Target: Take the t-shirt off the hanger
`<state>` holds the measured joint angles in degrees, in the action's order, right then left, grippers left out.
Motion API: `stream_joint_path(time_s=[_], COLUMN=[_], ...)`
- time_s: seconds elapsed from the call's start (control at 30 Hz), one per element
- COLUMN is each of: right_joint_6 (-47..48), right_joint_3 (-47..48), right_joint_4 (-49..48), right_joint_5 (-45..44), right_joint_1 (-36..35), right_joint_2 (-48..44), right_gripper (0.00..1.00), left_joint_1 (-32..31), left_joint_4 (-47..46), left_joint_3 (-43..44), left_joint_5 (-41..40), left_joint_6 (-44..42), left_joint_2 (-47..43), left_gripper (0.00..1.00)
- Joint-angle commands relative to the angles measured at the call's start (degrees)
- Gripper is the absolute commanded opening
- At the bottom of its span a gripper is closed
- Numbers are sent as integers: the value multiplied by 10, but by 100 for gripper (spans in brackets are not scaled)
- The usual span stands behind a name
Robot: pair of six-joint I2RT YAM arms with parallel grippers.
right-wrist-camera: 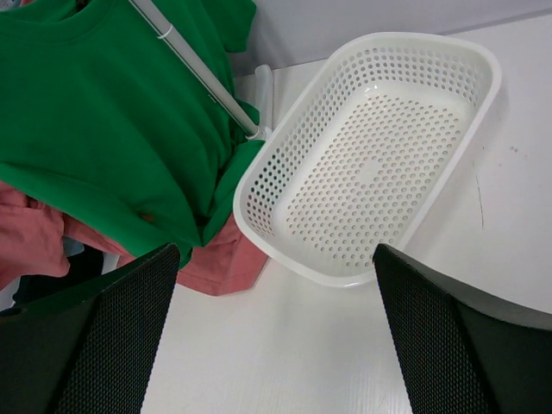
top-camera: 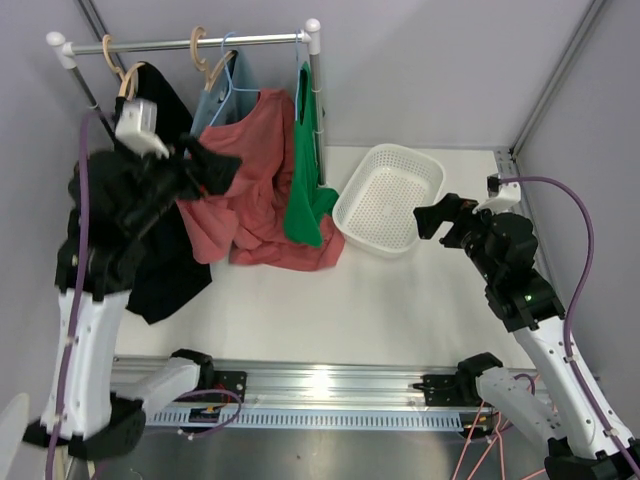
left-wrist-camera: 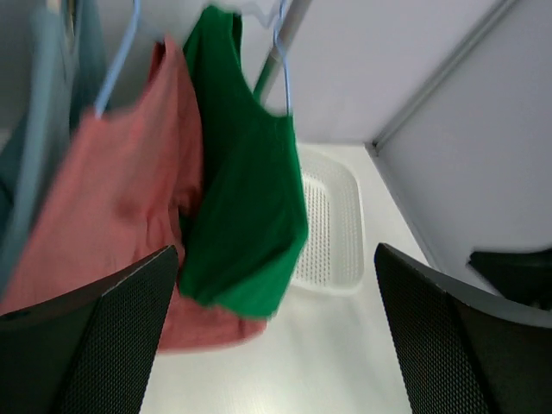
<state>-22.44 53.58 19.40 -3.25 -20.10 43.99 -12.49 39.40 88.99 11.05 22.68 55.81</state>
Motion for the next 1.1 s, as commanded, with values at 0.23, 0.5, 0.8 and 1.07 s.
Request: stream_joint_path(time_s=[0.23, 0.5, 0.8, 1.07], right_joint_6=[4, 18, 18, 20], right_joint_3=[-8, 7, 25, 39], right_joint_4=[-18, -6, 4, 13], right_joint_5=[-26, -40, -33, -28], right_joint_1=[-2, 0, 4, 13], right_joint_2=[-11, -17, -21, -26], right_gripper=[99, 99, 100, 100], left_joint_1=[-34, -109, -140, -145], left_joint_4=[-69, -59, -121, -166], left_joint_3=[279, 438, 431, 442], left_joint_5=[-21, -94, -269, -285], left_joint_6=[0, -79, -126, -136], left_joint_2=[317, 449, 496, 542], left_gripper=[95, 98, 95, 91])
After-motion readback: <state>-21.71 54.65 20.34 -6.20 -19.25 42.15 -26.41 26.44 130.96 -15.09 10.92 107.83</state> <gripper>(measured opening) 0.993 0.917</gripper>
